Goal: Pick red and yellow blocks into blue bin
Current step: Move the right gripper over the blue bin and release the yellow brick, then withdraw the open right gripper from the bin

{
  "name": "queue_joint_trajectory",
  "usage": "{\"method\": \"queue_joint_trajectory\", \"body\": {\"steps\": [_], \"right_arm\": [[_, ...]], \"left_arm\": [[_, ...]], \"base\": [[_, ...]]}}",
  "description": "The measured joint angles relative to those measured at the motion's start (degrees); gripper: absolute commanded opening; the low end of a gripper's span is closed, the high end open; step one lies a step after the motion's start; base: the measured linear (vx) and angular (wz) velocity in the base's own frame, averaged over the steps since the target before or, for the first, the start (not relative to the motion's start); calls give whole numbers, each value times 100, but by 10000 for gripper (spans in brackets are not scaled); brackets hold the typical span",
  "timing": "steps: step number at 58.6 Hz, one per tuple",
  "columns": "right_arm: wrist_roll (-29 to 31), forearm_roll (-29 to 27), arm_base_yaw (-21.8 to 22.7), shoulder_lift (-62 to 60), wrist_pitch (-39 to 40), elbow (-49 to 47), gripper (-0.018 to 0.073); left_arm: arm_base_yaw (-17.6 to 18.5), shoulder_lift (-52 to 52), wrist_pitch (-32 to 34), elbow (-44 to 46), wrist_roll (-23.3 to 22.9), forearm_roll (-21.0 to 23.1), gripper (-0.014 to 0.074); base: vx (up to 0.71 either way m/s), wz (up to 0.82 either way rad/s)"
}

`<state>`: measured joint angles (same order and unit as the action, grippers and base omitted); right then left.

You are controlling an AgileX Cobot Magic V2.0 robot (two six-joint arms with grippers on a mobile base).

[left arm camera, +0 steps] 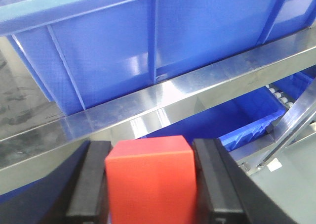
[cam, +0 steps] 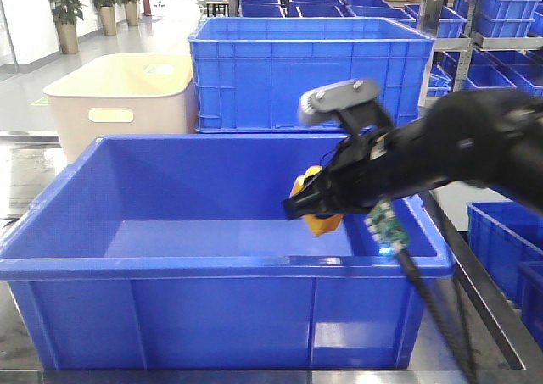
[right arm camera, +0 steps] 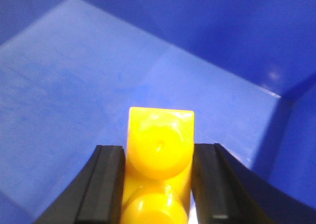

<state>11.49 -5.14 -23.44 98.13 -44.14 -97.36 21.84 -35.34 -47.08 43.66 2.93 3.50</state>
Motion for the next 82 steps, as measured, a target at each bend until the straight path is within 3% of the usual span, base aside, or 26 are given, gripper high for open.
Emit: {"method": "queue_joint_trajectory", "body": {"steps": [10, 17, 30, 42, 71, 82], "right_arm": [[0, 6, 0, 390, 112, -97, 524], [0, 31, 0, 376, 250, -109, 592], [0, 201, 0, -117, 98, -109, 574], [-118, 159, 0, -1165, -963, -5, 554], [-308, 88, 0, -4242, 331, 4143, 548], [-308, 23, 0, -5014, 525, 5301, 548]], "left_arm": [[0, 0, 0, 0, 0, 0, 333], [0, 0, 0, 0, 0, 0, 333], [0, 0, 0, 0, 0, 0, 333], [0, 0, 0, 0, 0, 0, 333], [0, 0, 0, 0, 0, 0, 333], [0, 0, 0, 0, 0, 0, 333]], "base": [[0, 0], [0, 0], [0, 0], [0, 0], [0, 0], [0, 0]]}}
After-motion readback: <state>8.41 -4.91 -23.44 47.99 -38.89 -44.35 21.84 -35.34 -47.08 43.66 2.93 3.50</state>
